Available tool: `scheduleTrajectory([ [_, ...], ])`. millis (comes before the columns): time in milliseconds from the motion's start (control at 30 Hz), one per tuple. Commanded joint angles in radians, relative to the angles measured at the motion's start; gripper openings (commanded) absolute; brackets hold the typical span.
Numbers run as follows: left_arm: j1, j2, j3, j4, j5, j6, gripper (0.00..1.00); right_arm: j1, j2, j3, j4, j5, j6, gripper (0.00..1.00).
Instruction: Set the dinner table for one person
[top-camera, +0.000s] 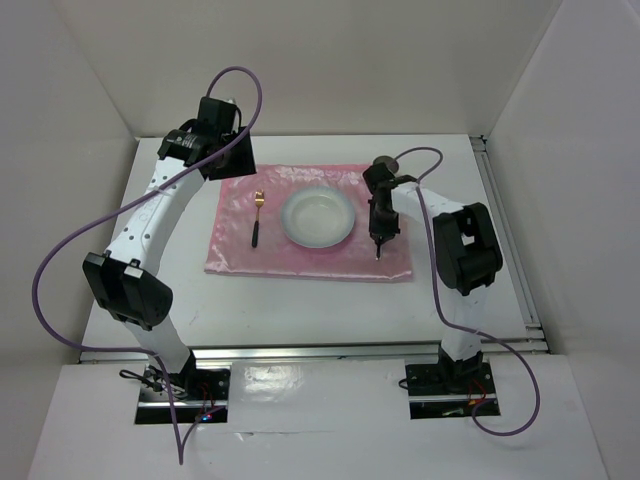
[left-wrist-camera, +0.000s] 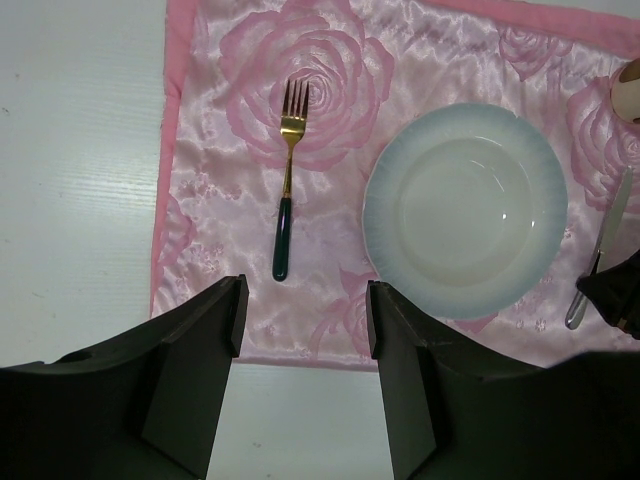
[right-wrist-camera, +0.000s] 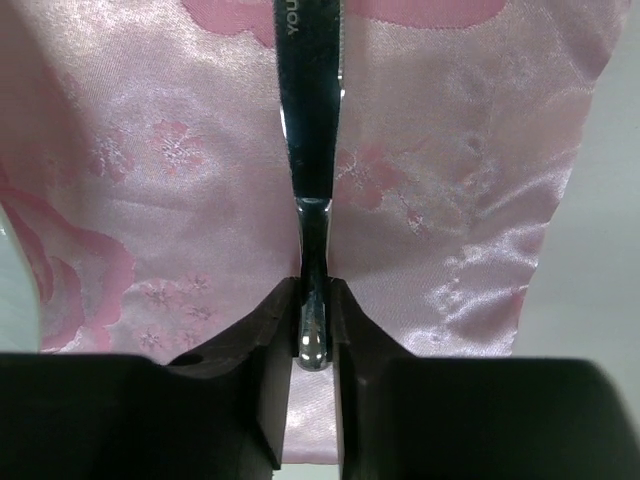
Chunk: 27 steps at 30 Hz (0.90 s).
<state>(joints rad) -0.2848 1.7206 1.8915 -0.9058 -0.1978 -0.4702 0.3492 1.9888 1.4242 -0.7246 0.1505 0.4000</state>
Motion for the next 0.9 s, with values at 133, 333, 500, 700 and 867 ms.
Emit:
scheduleTrajectory([
  [133,0.004,-0.013,0.059,0.005,0.021,0.005,0.68,0.030,-0.076,0.059,-0.019,0.012,0.000,0.61],
  [333,0.004,-0.004,0.113,-0.015,0.034,0.015,0.68,0.019,-0.215,0.059,-0.051,0.060,0.023,0.81],
  [500,0.004,-0.015,0.110,-0.024,0.043,-0.004,0.68,-0.126,-0.422,-0.007,0.014,-0.069,0.062,1.00],
  [700,0.004,-0.062,0.087,-0.015,0.052,-0.013,0.68,-0.236,-0.544,-0.057,0.050,-0.014,0.080,1.00],
  [867,0.004,-0.122,0.044,0.011,0.031,-0.022,0.68,-0.282,-0.594,-0.096,0.027,0.037,0.091,1.00],
])
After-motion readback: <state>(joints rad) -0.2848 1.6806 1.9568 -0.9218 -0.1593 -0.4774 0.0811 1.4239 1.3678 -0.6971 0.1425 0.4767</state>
